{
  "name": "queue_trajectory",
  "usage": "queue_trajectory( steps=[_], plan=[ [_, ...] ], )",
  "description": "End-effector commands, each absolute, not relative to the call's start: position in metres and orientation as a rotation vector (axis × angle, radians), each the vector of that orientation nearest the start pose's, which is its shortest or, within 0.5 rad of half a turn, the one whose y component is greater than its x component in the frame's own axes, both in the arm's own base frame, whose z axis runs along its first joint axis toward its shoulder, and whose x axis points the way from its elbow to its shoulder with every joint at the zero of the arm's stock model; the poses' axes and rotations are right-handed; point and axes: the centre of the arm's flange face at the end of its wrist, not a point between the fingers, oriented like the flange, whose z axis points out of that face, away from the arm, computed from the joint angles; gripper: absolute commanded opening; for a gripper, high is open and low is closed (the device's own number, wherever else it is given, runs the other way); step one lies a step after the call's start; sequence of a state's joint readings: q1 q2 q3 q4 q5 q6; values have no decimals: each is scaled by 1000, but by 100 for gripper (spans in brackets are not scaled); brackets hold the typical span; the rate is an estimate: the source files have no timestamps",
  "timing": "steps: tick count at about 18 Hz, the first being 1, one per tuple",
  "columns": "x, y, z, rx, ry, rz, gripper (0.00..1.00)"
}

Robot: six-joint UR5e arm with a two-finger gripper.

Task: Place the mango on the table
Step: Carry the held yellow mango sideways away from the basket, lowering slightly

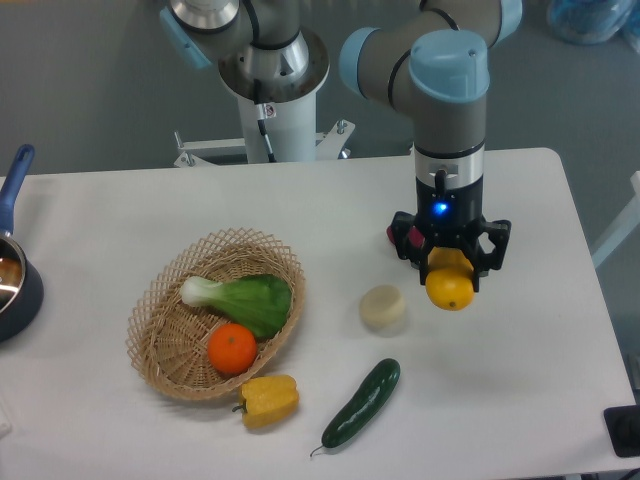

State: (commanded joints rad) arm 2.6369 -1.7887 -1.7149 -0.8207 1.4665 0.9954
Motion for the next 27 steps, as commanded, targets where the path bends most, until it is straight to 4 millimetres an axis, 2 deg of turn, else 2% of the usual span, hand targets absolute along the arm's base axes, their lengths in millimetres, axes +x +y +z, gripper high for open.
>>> queue_trajectory(
  steps=[2, 5, 8, 12, 14, 15, 19, 27],
  plan=[
    [-446, 406, 379, -2843, -28, 400, 34],
    [-457, 385, 365, -2876, 62, 393, 34],
    [-474, 354, 343, -2918, 203, 375, 34],
    [-486, 336, 327, -2939, 318, 355, 34],
    [-501, 330, 299, -2956, 379, 302, 34],
    [-512, 328, 287, -2963, 390, 281, 34],
    [-548, 338, 269, -2967, 361, 272, 34],
    [-566, 345, 241, -2980, 300, 228, 34]
  ],
)
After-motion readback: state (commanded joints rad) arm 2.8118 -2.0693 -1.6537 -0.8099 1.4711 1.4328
